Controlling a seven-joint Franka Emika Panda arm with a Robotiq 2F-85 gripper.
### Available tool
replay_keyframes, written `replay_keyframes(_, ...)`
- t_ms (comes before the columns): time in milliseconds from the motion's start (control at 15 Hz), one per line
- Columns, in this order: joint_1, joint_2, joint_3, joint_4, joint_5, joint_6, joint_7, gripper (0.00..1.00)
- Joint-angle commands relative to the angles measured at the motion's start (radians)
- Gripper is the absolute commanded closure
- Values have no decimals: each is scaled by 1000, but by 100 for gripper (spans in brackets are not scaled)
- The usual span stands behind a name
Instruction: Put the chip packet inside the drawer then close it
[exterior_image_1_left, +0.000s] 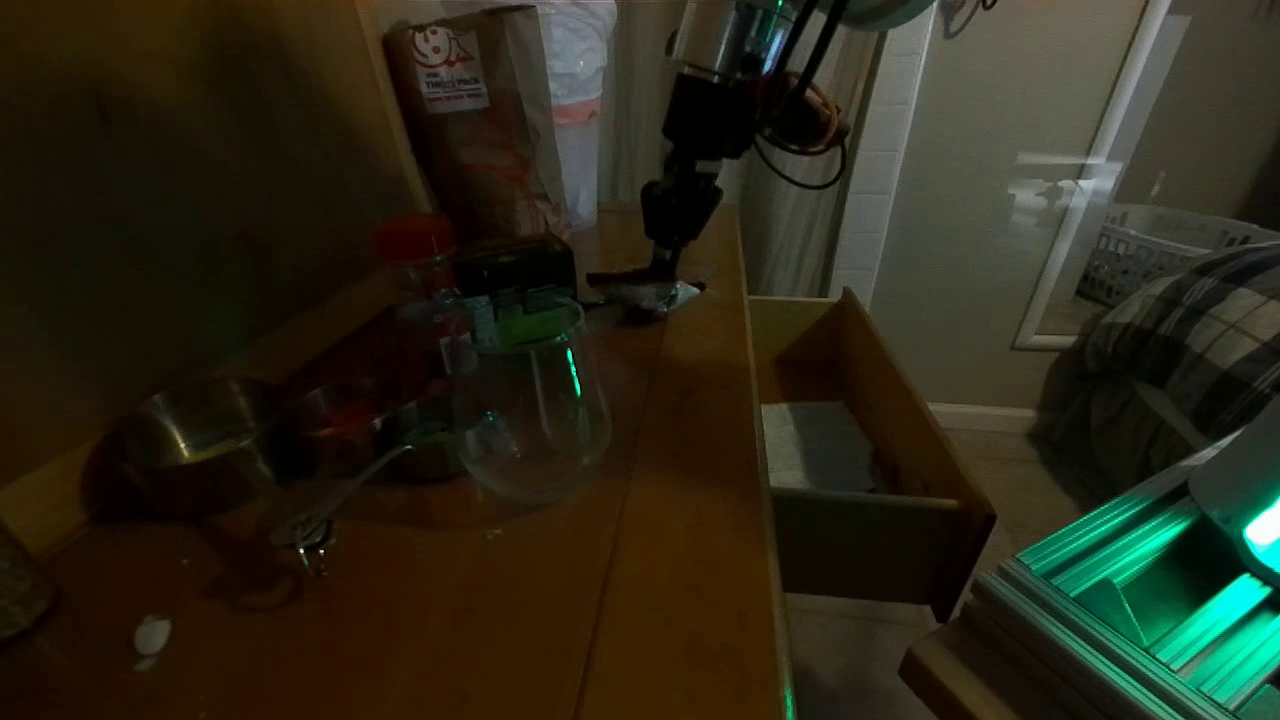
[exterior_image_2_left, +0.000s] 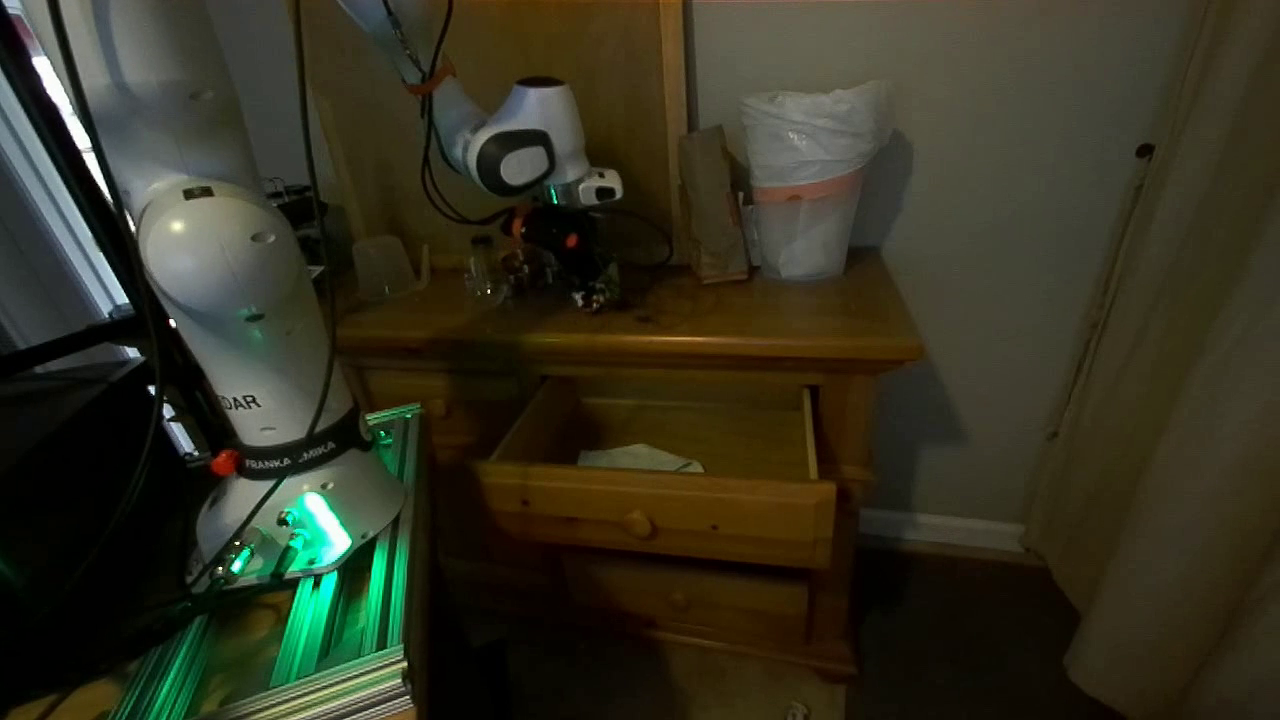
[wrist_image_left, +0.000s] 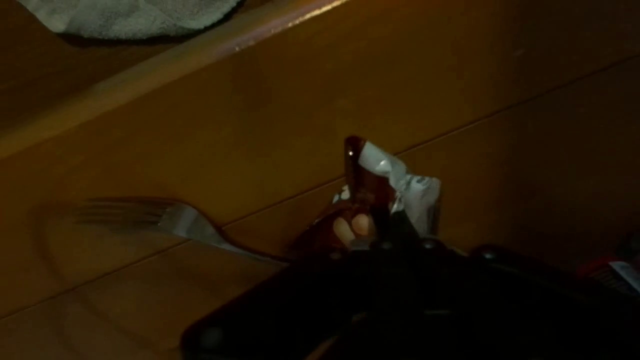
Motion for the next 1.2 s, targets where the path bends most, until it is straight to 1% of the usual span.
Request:
replay_keyframes(0, -34, -158, 6, -53, -30, -150, 53, 100)
replay_keyframes(267, -60, -324, -32, -93, -94, -326, 132, 100)
replay_keyframes(400, -94, -409, -54, -117, -167, -401, 189, 100)
replay_keyframes(467, -129, -459, -60, -135, -229, -432, 238, 100)
replay_keyframes(600, -175, -523, -79, -148, -303, -495, 281, 100)
replay_keyframes(667, -196, -549, -88, -151, -329, -519, 296, 74)
replay_keyframes(733, -211, -569, -103, -157, -346, -533, 292, 73)
replay_keyframes(800, -222, -583, -116, -163, -358, -537, 284, 68)
replay_keyframes(1133, -238, -609, -203, -209, -333, -468, 225, 34)
